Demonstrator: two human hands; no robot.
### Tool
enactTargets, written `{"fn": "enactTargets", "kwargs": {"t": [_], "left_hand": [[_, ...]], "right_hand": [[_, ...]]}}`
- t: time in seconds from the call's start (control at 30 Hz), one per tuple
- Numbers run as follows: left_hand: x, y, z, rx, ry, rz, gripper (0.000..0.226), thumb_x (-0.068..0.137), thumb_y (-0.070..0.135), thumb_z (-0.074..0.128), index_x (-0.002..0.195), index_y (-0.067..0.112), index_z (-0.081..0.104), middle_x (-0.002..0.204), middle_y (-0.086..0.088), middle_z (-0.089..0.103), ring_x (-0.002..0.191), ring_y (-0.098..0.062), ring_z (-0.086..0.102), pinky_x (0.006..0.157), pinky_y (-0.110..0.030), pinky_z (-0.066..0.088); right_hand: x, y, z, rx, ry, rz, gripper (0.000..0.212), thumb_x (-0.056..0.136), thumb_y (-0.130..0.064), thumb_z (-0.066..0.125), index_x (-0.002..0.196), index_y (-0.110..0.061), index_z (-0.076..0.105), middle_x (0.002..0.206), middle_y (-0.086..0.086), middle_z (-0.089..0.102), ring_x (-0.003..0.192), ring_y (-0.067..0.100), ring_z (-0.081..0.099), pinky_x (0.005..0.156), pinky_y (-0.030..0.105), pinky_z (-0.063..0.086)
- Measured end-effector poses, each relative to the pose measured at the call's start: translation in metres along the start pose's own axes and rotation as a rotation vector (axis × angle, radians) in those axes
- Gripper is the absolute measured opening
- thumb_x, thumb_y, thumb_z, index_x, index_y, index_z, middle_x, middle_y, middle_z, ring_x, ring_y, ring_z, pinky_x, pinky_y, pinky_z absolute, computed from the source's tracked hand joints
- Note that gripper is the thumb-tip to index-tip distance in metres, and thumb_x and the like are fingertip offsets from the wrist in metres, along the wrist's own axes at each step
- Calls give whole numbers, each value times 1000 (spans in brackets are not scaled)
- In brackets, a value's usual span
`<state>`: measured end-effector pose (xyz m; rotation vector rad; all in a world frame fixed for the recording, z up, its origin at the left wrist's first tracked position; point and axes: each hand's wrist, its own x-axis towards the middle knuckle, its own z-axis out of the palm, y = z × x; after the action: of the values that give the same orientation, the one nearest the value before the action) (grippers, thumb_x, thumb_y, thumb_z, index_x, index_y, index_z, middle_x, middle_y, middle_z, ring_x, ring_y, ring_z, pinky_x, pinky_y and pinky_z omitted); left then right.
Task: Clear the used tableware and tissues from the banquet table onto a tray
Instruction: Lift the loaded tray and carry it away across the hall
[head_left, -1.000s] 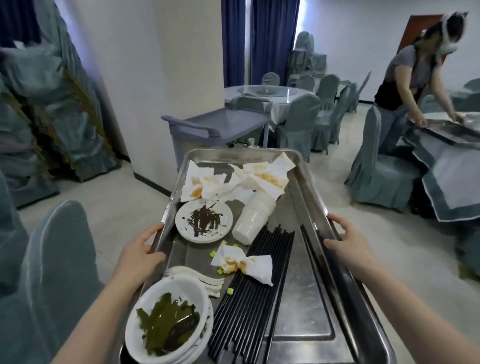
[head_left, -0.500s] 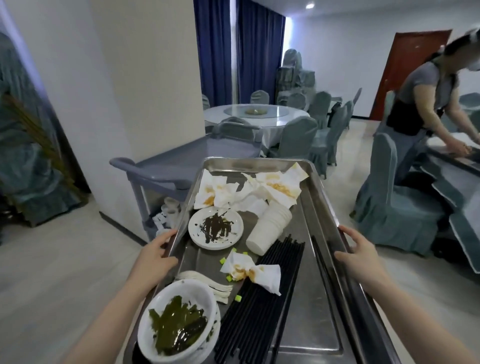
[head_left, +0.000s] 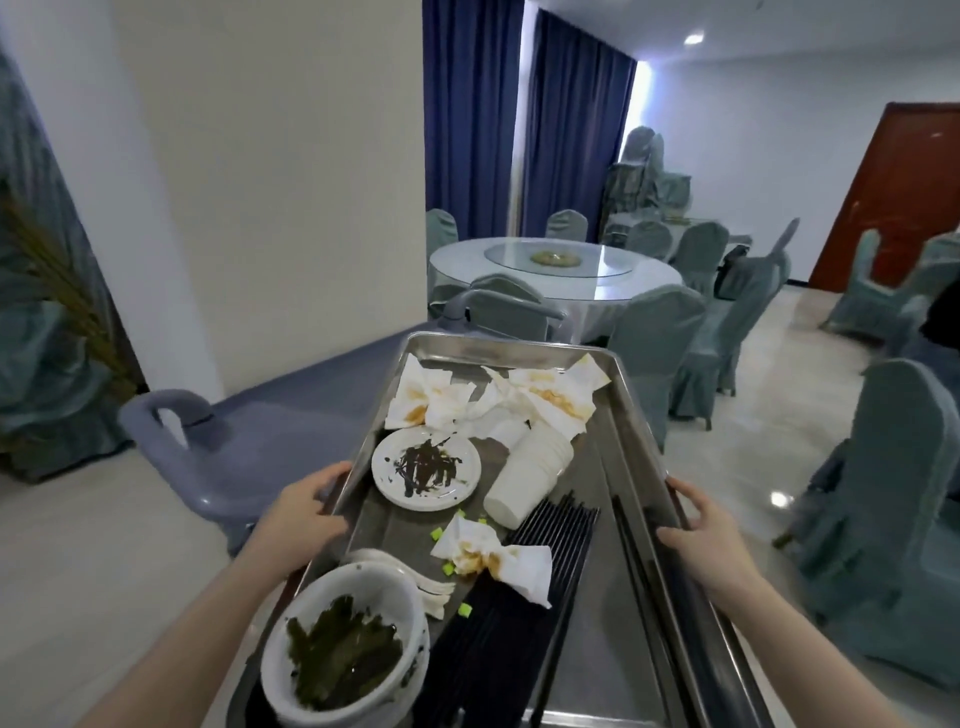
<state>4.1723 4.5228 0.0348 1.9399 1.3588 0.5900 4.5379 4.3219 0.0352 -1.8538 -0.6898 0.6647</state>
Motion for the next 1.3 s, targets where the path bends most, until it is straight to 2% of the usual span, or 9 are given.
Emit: {"fn": "enactTargets", "kwargs": {"t": [0.17,0.3,0.47,0.6,0.8,0.87,1.0,1.2,1.3], "left_hand": [[133,-8,8,-3,-75,-7,72,78,6,65,138,40,44,112,1,64,90,-13,62,74,-32,55],[208,-12,15,26,-86,-28,73,74,4,65,136,39,47,108,3,63,86,-6,59,64,-22,45],[281,-28,26,81,-95,-39,75,73,6,66,137,39,46,113,8,57,92,-11,56,75,-27,44],[322,-47,30,123,-83,-91,78,73,6,66,142,31,42,129,3,58,99,-10,52,81,-27,42],[365,-66,36,101,-56,-172,77,75,6,69,141,33,41,118,11,57,82,8,54,68,-15,41],[375,-73,41,76,-38,-195,76,76,4,70,141,32,42,116,11,55,88,0,56,72,-20,43],[386,-87,49,68,-54,-197,74,76,3,69,140,31,43,123,9,57,99,-9,56,83,-27,42],[395,-97,56,110,-70,-221,76,80,7,70,143,33,36,128,6,53,98,-13,55,85,-30,44],[394,-97,59,113,-60,-233,76,82,7,68,145,31,33,139,0,50,110,-19,56,89,-31,43]], "right_hand": [[103,-14,41,6,41,41,68,85,8,59,140,-29,41,85,12,71,64,26,72,52,31,55],[170,-17,66,16,21,96,69,84,8,59,138,-32,42,89,11,72,67,26,73,64,42,59],[256,-16,103,-28,-14,103,69,84,6,60,138,-32,41,88,12,73,68,28,72,68,47,60],[321,-17,135,-50,-51,17,65,80,6,60,132,-31,48,101,9,70,75,26,71,69,46,60],[404,-14,172,-122,-101,-2,66,79,5,59,129,-38,47,81,10,73,61,28,70,63,50,59],[423,-12,181,-138,-126,-9,68,79,5,60,132,-36,47,89,6,73,62,25,71,63,47,60],[445,-10,195,-154,-140,-60,71,78,9,62,136,-30,46,129,4,58,85,11,65,65,32,59],[456,2,204,-164,-189,-24,72,83,6,61,139,-32,40,127,7,56,74,22,70,64,45,60],[455,-3,200,-172,-246,-12,73,84,4,63,143,-30,35,133,5,51,77,11,67,60,29,59]]}}
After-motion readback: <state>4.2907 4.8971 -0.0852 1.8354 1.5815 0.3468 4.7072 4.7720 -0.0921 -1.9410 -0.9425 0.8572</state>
